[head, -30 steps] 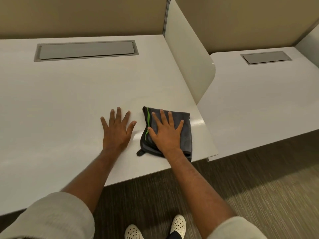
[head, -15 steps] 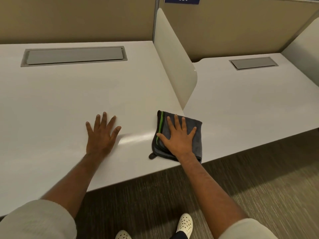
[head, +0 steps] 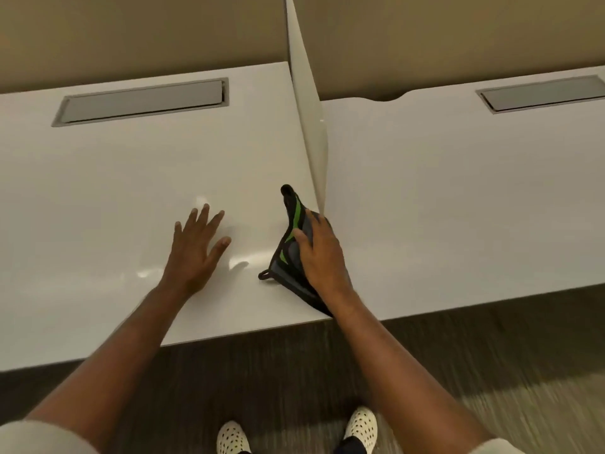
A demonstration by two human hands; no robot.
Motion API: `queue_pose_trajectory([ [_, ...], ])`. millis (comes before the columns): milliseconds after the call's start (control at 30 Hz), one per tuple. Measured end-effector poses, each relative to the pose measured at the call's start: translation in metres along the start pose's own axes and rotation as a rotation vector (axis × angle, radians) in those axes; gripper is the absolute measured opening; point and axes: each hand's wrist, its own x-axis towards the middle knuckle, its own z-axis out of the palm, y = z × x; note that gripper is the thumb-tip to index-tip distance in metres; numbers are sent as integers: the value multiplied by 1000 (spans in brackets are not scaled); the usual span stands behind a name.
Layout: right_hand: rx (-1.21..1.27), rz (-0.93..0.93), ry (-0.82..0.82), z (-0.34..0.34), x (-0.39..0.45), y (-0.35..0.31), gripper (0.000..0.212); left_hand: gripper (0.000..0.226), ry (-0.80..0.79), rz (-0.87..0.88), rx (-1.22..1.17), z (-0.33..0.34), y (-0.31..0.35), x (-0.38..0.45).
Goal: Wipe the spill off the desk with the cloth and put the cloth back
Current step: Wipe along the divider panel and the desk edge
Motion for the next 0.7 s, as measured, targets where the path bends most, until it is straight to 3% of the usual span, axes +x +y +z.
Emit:
queue_pose_trajectory([
  [100,403,89,-26,-26,10,12,29,75,-32,33,6,22,42,4],
  [233,711,224,-58,-46,19,40,19,76,-59,49,-4,45,80,18],
  [467,1027,315,-5,-57,10,86,34,64,-62,33,54,66,105,35],
  [600,1168,380,0,-63,3,107,48,69,-46,43,103,70,105,33],
  [700,1255,405,-25,-67,7,116,41,70,-32,47,102,73,101,34],
])
